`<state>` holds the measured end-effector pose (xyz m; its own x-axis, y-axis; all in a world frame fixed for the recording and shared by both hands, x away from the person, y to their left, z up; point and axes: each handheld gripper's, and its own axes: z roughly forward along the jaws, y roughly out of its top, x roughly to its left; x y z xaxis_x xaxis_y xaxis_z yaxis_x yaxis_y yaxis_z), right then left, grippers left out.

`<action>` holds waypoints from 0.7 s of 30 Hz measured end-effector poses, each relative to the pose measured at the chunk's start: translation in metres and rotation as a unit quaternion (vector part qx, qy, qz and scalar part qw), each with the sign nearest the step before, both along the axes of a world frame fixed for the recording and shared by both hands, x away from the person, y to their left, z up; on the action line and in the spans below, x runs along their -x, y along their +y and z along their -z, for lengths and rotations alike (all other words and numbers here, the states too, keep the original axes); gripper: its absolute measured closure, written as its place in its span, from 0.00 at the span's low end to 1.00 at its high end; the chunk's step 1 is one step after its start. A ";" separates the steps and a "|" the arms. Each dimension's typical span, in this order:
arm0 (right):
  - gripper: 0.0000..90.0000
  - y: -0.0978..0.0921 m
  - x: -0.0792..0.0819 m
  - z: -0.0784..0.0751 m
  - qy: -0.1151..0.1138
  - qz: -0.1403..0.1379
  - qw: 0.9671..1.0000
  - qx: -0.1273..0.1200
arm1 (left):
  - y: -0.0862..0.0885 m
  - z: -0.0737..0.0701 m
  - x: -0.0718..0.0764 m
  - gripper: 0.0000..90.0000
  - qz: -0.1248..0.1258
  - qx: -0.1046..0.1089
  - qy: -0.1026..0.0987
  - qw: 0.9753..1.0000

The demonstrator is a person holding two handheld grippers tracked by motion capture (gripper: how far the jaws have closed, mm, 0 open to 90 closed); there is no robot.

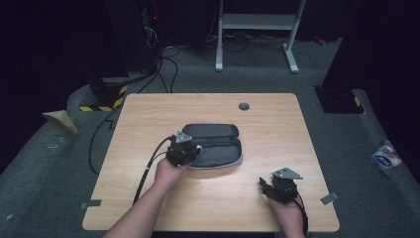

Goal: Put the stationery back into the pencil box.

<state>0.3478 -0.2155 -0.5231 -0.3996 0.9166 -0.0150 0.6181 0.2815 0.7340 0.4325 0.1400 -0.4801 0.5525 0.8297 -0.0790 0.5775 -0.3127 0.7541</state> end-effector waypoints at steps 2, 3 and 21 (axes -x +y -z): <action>0.47 0.000 0.000 0.000 0.000 -0.001 1.000 0.000 | -0.001 0.003 -0.001 0.81 -0.002 -0.008 0.004 1.000; 0.47 0.000 0.000 0.000 0.000 0.000 1.000 0.000 | -0.002 0.005 -0.002 0.81 -0.004 -0.012 0.006 1.000; 0.47 0.001 0.001 0.000 -0.001 0.002 1.000 0.002 | 0.005 0.017 0.001 0.80 -0.012 -0.049 0.024 0.998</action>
